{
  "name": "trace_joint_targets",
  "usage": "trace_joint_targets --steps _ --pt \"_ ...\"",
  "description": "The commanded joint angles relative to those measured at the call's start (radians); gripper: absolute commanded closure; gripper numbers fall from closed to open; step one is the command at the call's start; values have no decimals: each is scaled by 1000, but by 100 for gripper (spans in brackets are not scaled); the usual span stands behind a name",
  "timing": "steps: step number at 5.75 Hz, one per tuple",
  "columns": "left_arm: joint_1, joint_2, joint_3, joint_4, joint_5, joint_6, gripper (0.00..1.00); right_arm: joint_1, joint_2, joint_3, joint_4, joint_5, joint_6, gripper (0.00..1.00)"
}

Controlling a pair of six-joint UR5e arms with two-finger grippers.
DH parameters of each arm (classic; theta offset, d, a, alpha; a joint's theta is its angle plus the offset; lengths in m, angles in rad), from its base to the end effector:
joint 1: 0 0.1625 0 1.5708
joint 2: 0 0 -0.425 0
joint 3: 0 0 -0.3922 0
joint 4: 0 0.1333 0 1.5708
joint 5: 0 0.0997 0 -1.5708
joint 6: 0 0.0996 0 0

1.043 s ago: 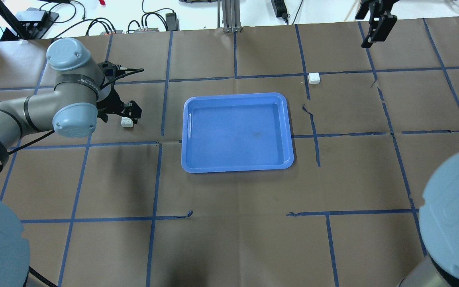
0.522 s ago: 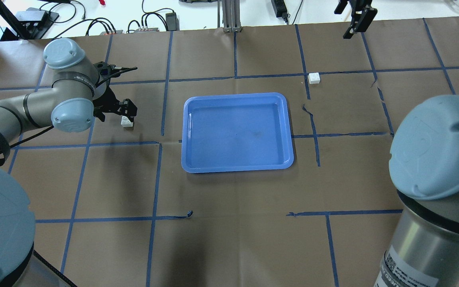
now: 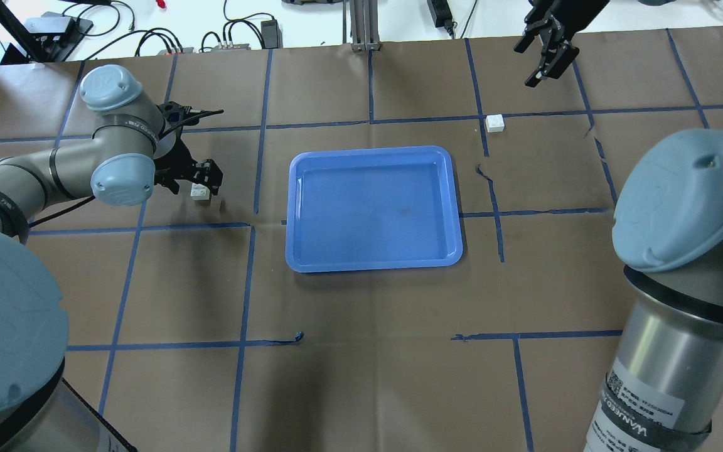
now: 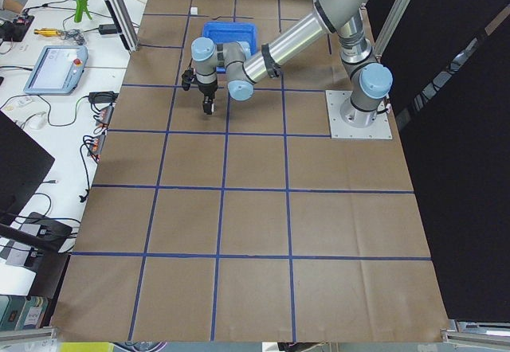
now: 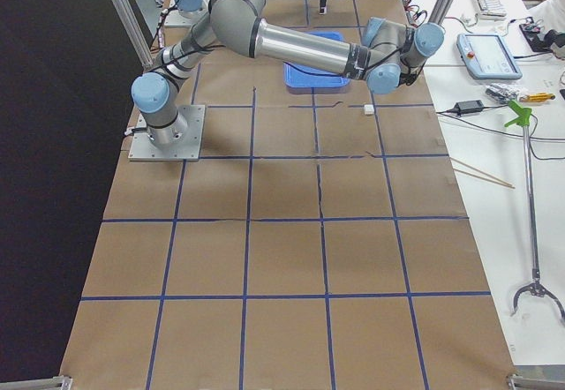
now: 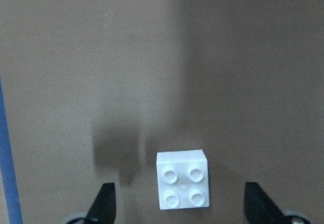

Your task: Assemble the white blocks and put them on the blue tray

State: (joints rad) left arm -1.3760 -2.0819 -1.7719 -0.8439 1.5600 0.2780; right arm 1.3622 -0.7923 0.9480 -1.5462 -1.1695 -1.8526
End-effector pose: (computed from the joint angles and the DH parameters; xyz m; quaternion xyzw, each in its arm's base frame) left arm -0.0146 -0.6205 0.1788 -0.0416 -0.9991 0.0084 0.0035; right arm 0.0095 -0.7866 0.2962 -0.7027 0.6775 -0.1249 0.1777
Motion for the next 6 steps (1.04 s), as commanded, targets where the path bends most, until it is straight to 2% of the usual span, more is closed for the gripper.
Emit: trace_joint_targets --steps 1,2,3,4,5,6 --pt "0 -4 2 0 0 4 56 -21 7 101 -70 96 -65 0" --pt "0 -6 2 0 0 4 75 -25 8 153 -121 102 -65 0" --pt "0 -4 3 0 0 7 86 -40 11 204 -188 158 -65 0" --pt "0 12 9 -7 0 7 87 -44 18 230 -231 168 -69 0" --pt "-17 37 23 -12 2 94 87 -46 45 232 -303 166 -86 0" --pt "-106 67 25 -26 12 192 87 -45 62 233 -308 200 -127 0"
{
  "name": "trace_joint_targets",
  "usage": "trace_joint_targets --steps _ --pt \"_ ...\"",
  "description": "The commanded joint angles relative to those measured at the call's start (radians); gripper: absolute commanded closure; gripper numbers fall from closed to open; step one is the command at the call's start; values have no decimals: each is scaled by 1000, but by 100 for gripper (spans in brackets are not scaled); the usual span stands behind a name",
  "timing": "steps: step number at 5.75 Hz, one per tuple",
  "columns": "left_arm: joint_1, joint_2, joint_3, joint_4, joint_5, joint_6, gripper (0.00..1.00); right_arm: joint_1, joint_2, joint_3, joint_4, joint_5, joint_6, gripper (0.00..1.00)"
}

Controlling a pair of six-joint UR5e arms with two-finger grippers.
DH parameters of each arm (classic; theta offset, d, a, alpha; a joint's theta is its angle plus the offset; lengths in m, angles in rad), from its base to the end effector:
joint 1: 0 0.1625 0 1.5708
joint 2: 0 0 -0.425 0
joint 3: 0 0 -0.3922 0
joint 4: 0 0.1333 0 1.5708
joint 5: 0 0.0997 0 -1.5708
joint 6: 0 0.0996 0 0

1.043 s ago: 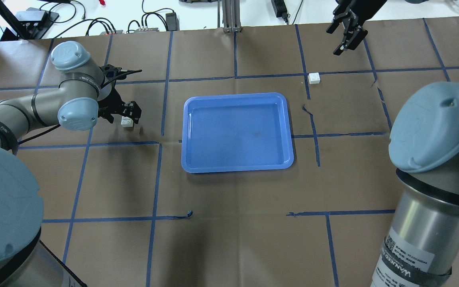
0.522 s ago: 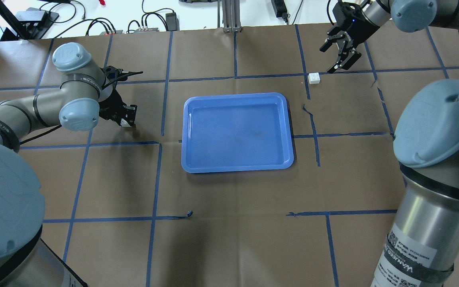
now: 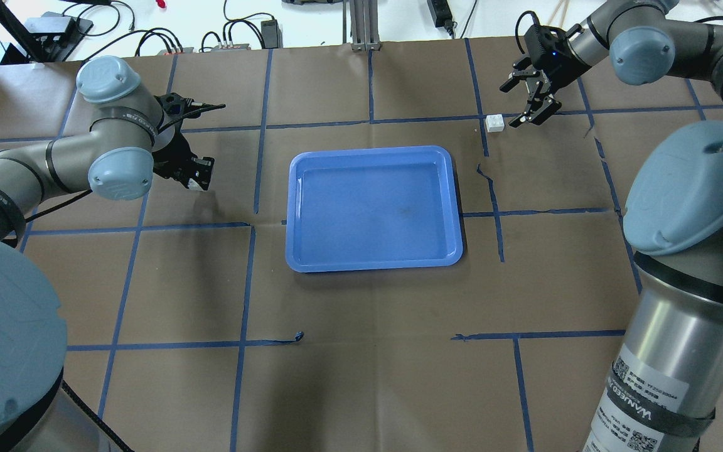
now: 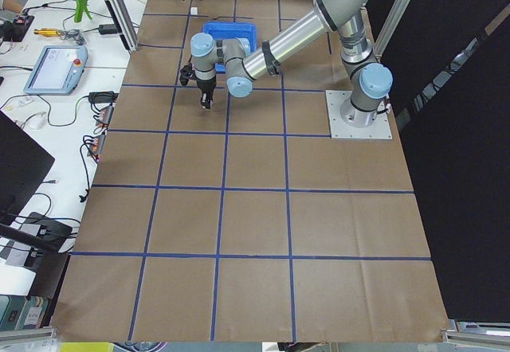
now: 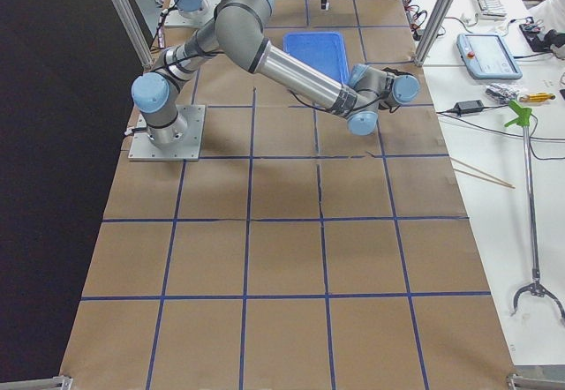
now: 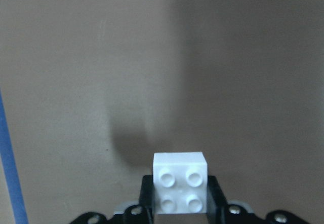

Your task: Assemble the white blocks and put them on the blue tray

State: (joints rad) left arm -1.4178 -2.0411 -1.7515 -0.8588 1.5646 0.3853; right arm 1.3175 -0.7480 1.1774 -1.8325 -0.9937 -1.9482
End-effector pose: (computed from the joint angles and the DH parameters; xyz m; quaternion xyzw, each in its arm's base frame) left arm -0.0394 -0.6234 0.2104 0.1159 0.9928 -0.0302 0.0051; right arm -0.0069 -0.7755 0.1894 -0.7003 0.6502 -0.2164 0.2000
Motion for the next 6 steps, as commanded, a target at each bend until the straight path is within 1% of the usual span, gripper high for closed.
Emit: trace_joint_targets --steps 1,2,3,4,5,6 --pt "-170 35 7 -9 8 169 87 0 22 5 -22 35 -38 0" --pt "-259 48 10 10 -3 354 87 0 27 20 -22 35 -40 0" --pt "-314 26 9 7 -4 474 87 0 32 22 -22 33 -40 0" --pt "-363 15 9 7 -5 648 86 0 33 22 -21 35 -37 0" --pt "-387 13 0 7 -8 709 86 0 33 22 -21 35 -37 9" --pt "-409 -4 0 6 -8 710 86 -1 35 22 -21 33 -35 21"
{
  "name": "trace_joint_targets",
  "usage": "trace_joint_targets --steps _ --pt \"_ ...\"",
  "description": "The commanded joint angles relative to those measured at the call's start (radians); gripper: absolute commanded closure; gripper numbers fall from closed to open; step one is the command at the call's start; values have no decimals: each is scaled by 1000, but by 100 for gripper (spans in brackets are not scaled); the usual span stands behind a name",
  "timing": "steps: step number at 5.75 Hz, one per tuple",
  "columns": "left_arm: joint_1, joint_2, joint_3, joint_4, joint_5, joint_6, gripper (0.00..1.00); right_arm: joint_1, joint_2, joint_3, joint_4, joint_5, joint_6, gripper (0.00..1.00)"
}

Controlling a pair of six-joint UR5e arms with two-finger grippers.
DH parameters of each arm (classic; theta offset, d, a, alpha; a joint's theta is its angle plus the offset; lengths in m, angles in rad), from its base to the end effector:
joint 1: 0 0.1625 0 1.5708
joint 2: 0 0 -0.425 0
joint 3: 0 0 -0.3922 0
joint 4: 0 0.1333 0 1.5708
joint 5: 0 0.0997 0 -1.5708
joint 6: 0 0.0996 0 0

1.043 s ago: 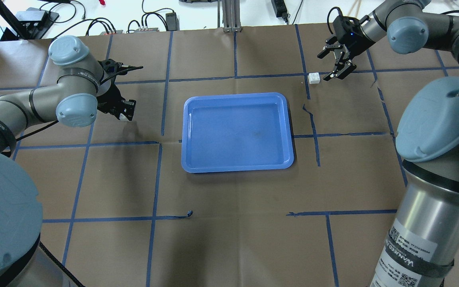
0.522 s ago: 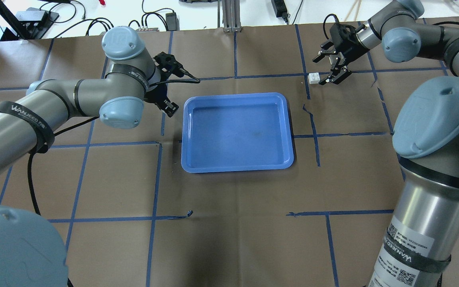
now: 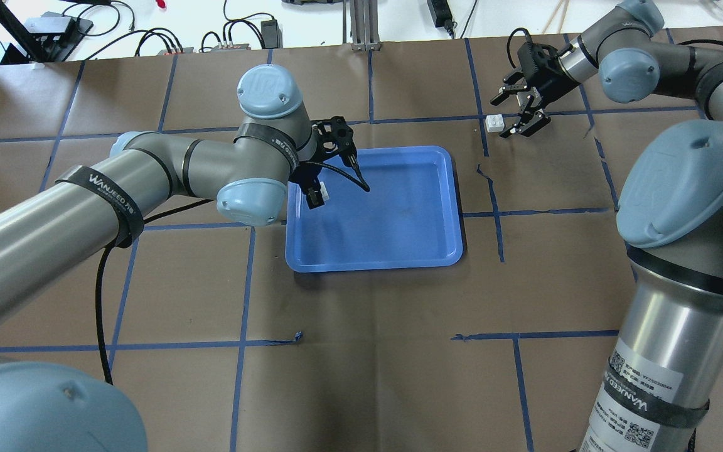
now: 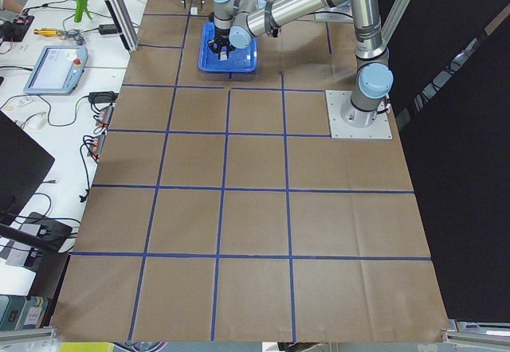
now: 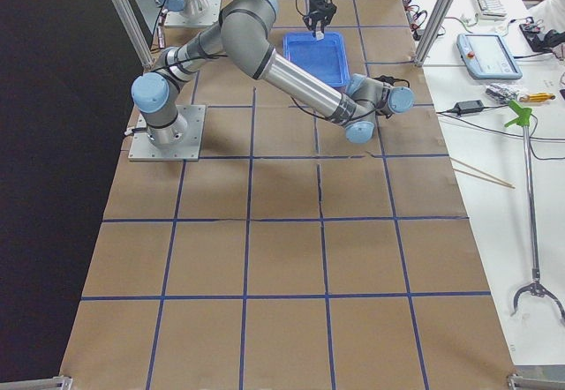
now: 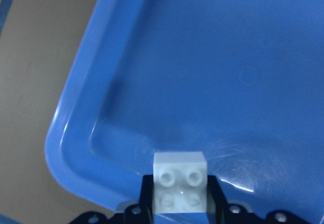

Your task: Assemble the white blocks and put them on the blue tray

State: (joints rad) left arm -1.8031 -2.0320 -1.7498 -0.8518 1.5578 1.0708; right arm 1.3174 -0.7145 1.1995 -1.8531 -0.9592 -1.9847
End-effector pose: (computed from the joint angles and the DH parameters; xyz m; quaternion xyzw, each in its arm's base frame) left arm -0.2716 -0.5635 0.2174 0.6061 0.7944 -0.0386 0.0101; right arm -0.0034 -0.7731 0.1582 -0.7027 0.6381 -0.2273 0.2176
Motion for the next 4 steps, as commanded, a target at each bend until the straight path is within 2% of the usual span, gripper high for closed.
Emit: trace_joint_targets --steps 1,3,4 --pt "-45 -31 -2 -1 1 24 86 -1 1 0 0 -4 0 36" --pt "-50 -36 -13 -1 -1 26 85 -1 0 2 0 -7 -3 57" --pt "-50 -37 -14 2 -1 31 85 -1 0 0 0 -9 -3 63"
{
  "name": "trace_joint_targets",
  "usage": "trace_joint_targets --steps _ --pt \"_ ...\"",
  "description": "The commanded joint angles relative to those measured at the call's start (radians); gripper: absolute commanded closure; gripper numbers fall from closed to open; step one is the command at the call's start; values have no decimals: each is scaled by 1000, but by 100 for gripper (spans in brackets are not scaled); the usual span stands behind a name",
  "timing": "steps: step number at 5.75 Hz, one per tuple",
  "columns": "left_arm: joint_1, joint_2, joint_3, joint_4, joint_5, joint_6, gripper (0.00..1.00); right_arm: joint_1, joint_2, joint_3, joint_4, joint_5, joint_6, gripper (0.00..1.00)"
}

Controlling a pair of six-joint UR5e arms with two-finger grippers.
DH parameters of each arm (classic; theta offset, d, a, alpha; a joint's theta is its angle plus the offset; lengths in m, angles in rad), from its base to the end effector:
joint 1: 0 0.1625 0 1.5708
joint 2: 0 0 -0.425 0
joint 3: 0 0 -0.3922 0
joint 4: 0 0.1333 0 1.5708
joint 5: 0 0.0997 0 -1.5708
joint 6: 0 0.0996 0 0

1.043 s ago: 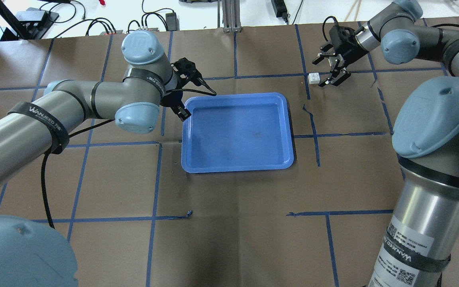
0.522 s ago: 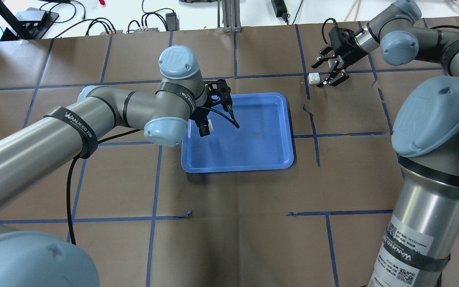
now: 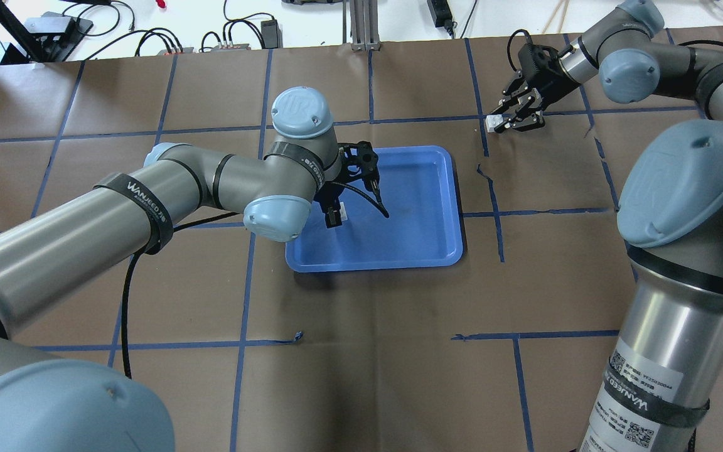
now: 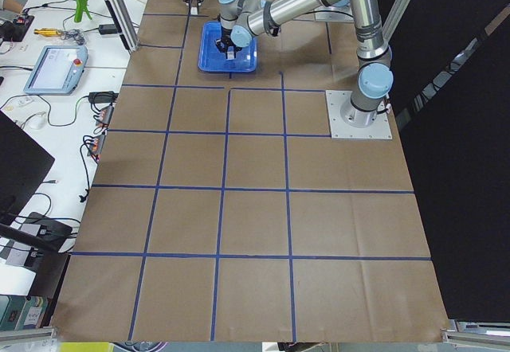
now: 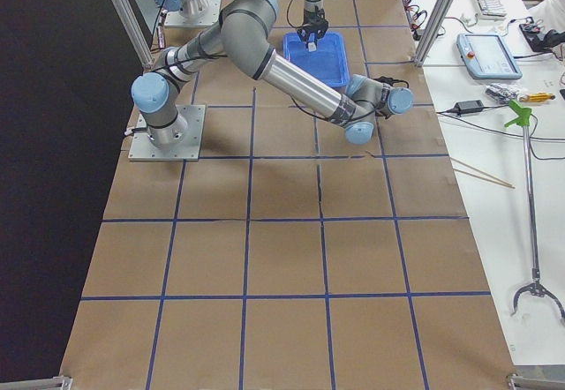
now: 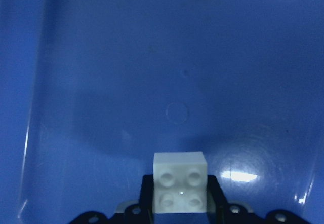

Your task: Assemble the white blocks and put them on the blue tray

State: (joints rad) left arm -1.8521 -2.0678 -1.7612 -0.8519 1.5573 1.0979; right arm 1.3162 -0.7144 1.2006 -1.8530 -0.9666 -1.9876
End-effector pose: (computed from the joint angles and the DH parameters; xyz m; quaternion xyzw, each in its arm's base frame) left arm -0.2983 -0.5473 0.1908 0.6362 0.7713 -0.0171 0.0001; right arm -0.0048 -0.7725 0.1572 -0.7042 0.6380 -0.2243 0.2162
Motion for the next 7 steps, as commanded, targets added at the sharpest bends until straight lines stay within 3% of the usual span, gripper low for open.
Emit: trace_joint_targets --steps 1,3,4,5,6,7 --pt "1 -27 -1 25 0 4 81 1 -4 -1 0 0 1 67" --pt "-4 -32 -1 28 -2 2 74 0 -26 -18 5 5 22 69" --pt "-4 -32 -1 30 0 8 45 0 -63 -10 8 -4 82 69" --pt "-12 -31 0 36 0 8 48 0 -101 -3 20 -9 161 69" --pt "-19 -25 3 36 0 7 44 1 -126 0 26 -9 173 69" --pt "-19 -2 17 37 -2 11 18 2 -155 54 20 -6 173 69"
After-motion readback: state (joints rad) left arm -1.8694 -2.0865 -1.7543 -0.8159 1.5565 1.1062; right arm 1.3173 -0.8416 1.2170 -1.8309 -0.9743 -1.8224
